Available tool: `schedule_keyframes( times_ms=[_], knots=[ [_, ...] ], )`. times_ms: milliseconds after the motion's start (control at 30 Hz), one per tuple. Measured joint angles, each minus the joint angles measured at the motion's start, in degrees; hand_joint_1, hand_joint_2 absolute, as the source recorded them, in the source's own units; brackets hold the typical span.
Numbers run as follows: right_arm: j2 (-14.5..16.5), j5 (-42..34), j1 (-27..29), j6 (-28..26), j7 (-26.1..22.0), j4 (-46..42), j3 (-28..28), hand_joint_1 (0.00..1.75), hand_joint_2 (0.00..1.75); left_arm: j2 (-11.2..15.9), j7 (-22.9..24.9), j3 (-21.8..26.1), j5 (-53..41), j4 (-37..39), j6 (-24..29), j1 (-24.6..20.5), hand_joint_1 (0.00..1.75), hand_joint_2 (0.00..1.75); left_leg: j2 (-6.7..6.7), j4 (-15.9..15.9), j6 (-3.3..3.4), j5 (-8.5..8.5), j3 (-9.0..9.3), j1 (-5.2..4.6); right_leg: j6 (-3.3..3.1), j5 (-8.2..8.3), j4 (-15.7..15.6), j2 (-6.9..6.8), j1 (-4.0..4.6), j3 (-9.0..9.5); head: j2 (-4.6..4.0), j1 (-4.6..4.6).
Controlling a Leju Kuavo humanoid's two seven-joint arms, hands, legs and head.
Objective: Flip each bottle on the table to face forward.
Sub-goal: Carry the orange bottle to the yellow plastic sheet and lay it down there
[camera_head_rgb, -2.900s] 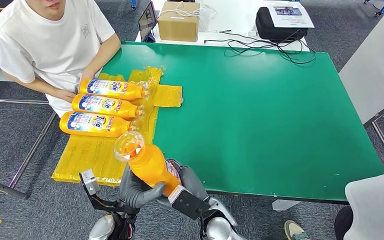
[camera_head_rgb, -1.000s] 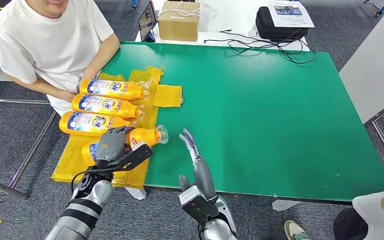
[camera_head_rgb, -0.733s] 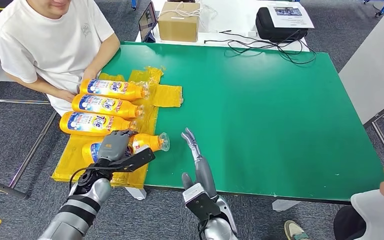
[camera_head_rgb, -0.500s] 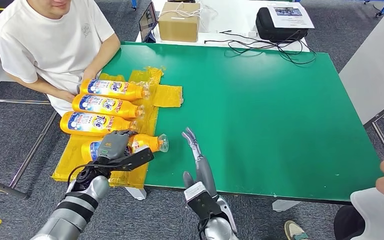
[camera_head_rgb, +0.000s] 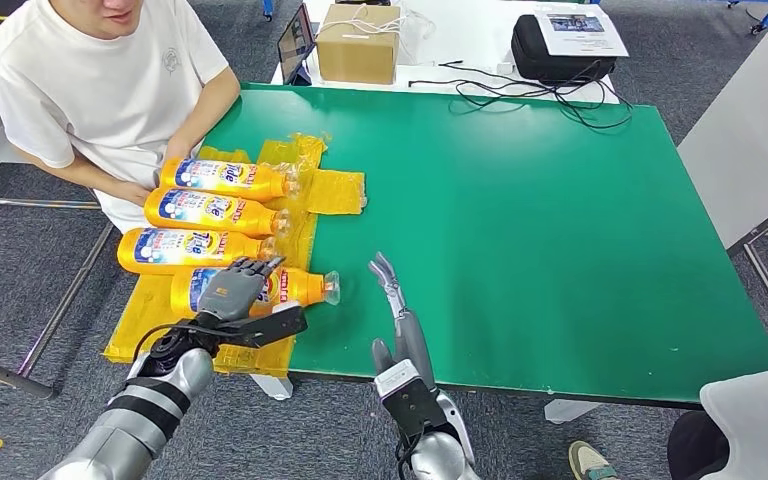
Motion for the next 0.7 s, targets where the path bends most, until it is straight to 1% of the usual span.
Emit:
schedule_keyframes(
  times_ms=[167,233,267,333,400,500,600,700],
  knots=[
    [0.0,0.0,0.01,0.02,-0.09,0.0,-0.32,0.0,0.0,0.49,0.25,-0.8,-0.37,-0.73,0.55,0.2,0.0,1.75,0.0,0.0,0.0,0.0,0.0,0.0,0.0,0.0,0.0,0.0,0.0,0.0,0.0,0.01],
    [0.0,0.01,0.02,0.09,-0.1,0.0,-0.41,0.0,0.0,0.62,-0.72,-1.04,0.83,-1.8,0.91,0.69,0.0,1.75,0.0,0.0,0.0,0.0,0.0,0.0,0.0,0.0,0.01,0.0,0.0,0.0,0.0,0.01],
    [0.0,0.02,0.02,0.16,-0.1,0.0,-0.44,0.0,0.0,0.65,-1.93,-1.07,2.51,-2.78,1.0,1.14,0.0,1.75,0.0,0.0,0.0,0.0,-0.01,0.0,0.0,0.0,0.01,0.0,0.0,0.0,0.0,0.01],
    [0.0,0.05,0.02,0.39,-0.12,0.0,-0.53,0.0,0.0,0.57,-5.59,-0.92,7.8,-5.52,0.99,2.46,0.0,1.75,0.01,0.0,0.0,0.0,-0.01,0.0,0.0,0.0,0.01,0.0,0.0,-0.01,0.0,0.0],
    [0.0,0.1,0.01,0.73,-0.17,0.01,-0.6,0.0,0.0,0.02,-10.22,-0.5,14.99,-9.52,0.27,4.59,0.0,1.75,0.01,0.0,0.0,-0.01,-0.02,-0.01,0.0,-0.01,0.0,0.0,-0.01,-0.01,0.0,0.0],
    [0.05,0.28,-0.04,1.03,-0.32,0.19,-0.6,0.0,0.0,-2.04,-16.58,0.37,28.29,-16.7,-3.03,8.2,0.0,1.75,-0.01,0.0,0.0,-0.03,-0.07,-0.02,0.01,-0.01,-0.02,-0.02,-0.02,-0.04,0.0,0.02],
    [0.26,0.41,-0.06,0.74,-0.55,0.62,-0.6,0.0,0.0,-4.68,-19.37,1.65,38.64,-22.68,-4.75,10.58,0.0,1.75,-0.01,0.0,0.02,-0.05,-0.09,-0.03,0.01,-0.02,-0.03,-0.02,-0.02,-0.04,0.0,0.02],
    [0.41,0.43,-0.07,0.51,-0.81,1.03,-0.6,0.0,0.0,-6.45,-19.93,2.85,41.86,-26.73,-5.12,11.57,0.0,1.75,-0.02,0.0,0.02,-0.04,-0.08,-0.02,0.01,-0.01,-0.03,-0.02,-0.01,-0.03,0.0,0.01]
  ],
)
